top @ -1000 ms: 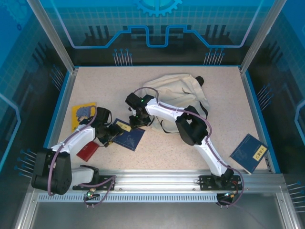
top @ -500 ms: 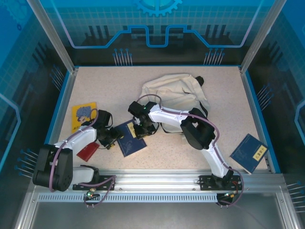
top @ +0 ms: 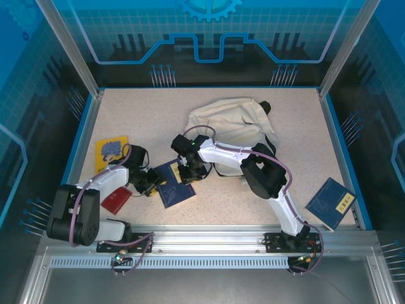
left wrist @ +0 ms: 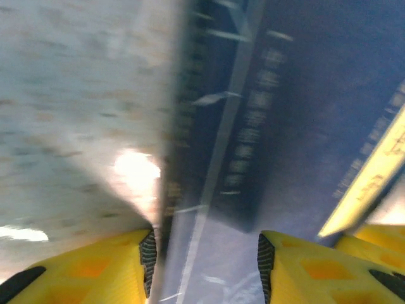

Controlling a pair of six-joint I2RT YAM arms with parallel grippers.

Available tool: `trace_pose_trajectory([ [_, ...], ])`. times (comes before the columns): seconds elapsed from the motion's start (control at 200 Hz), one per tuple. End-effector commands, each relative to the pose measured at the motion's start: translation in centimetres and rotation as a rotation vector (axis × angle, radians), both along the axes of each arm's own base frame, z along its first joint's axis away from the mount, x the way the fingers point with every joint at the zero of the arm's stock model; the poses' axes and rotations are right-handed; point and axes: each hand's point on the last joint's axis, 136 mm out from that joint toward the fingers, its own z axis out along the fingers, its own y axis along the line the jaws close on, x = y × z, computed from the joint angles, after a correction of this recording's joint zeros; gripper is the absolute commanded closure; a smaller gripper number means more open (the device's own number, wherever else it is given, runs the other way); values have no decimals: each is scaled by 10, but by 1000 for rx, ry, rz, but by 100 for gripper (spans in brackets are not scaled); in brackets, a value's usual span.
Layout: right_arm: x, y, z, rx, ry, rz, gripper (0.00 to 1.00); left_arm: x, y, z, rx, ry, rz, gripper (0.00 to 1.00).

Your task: Pack books, pencil case, and school supplies into a backpack

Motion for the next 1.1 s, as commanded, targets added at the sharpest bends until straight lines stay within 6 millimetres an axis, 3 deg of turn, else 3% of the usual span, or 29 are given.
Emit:
trace_pose_trajectory([
  [0.0,1,-6,-7,-8,29,-27,77,14,-33,20,-173,-90,-95,53],
  [0.155,2,-5,-5,6,29,-31,77,17,-42,28,-227,-118,-120,55],
  [0.42,6,-9,-2,39,45,-56,78,26,-59,64,-357,-243,-154,54],
  [0.595,8,-13,1,50,41,-68,78,29,-57,55,-340,-224,-138,57],
  [0.75,12,-16,9,63,19,-86,74,31,-50,50,-286,-205,-128,72],
  [0.85,24,-23,35,69,-93,-112,69,36,-45,57,-241,-225,-123,86],
  [0.945,40,-32,78,134,-229,-178,56,45,-43,75,-224,-289,-125,98],
  [1.095,51,-55,133,288,-345,-305,40,69,-43,122,-224,-426,-108,100],
])
